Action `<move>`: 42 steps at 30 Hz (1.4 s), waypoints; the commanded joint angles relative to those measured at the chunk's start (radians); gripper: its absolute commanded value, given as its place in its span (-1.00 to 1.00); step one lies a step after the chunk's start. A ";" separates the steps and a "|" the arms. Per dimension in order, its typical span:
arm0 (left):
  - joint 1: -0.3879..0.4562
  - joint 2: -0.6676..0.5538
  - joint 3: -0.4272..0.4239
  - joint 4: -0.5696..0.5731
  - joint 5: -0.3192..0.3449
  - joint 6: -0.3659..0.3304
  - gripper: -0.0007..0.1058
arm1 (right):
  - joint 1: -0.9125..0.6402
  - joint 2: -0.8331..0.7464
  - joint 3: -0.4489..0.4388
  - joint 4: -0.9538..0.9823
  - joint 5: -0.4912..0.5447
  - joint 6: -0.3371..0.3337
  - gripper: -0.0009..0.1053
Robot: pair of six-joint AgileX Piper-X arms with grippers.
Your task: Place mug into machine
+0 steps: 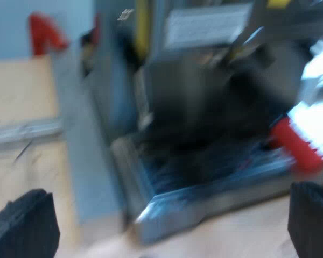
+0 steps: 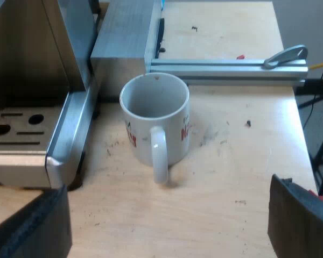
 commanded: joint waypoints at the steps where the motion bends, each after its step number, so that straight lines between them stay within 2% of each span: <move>1: -0.034 -0.045 -0.012 -0.078 0.080 -0.034 0.68 | -0.001 0.064 -0.037 -0.005 -0.025 -0.012 0.43; 7: -0.194 0.035 -0.012 -0.120 0.156 0.004 0.68 | -0.001 0.185 -0.060 -0.007 -0.099 -0.012 0.43; 12: -0.333 0.107 -0.010 -0.128 0.177 0.131 0.68 | -0.001 0.243 -0.060 -0.022 -0.107 -0.012 0.43; 17: -0.412 0.153 0.019 -0.163 0.215 0.149 0.68 | -0.001 0.261 -0.060 -0.096 -0.107 -0.012 0.43; 18: -0.448 0.175 0.057 -0.201 0.215 0.149 0.68 | -0.001 0.264 -0.060 -0.110 -0.107 -0.012 0.43; 21: -0.486 0.196 0.111 -0.270 0.219 0.149 0.68 | -0.001 0.275 -0.053 -0.125 -0.107 -0.012 0.43; 25: -0.514 0.202 0.160 -0.331 0.248 0.149 0.68 | -0.001 0.283 -0.032 -0.138 -0.107 -0.012 0.43; 30: -0.547 0.202 0.266 -0.428 0.252 0.149 0.68 | -0.001 0.283 0.016 -0.178 -0.107 -0.012 0.43; 31: -0.548 0.202 0.283 -0.438 0.252 0.149 0.68 | -0.001 0.283 0.066 -0.229 -0.107 -0.012 0.43; 35: -0.548 0.202 0.324 -0.443 0.252 0.149 0.68 | -0.001 0.283 0.148 -0.327 -0.107 -0.012 0.43; 36: -0.548 0.202 0.327 -0.444 0.252 0.149 0.68 | -0.001 0.283 0.153 -0.327 -0.107 -0.012 0.43; 39: -0.548 0.203 0.328 -0.471 0.252 0.149 0.68 | -0.001 0.283 0.258 -0.477 -0.107 -0.012 0.43; 42: -0.548 0.203 0.328 -0.479 0.252 0.146 0.68 | -0.001 0.283 0.299 -0.535 -0.107 -0.012 0.43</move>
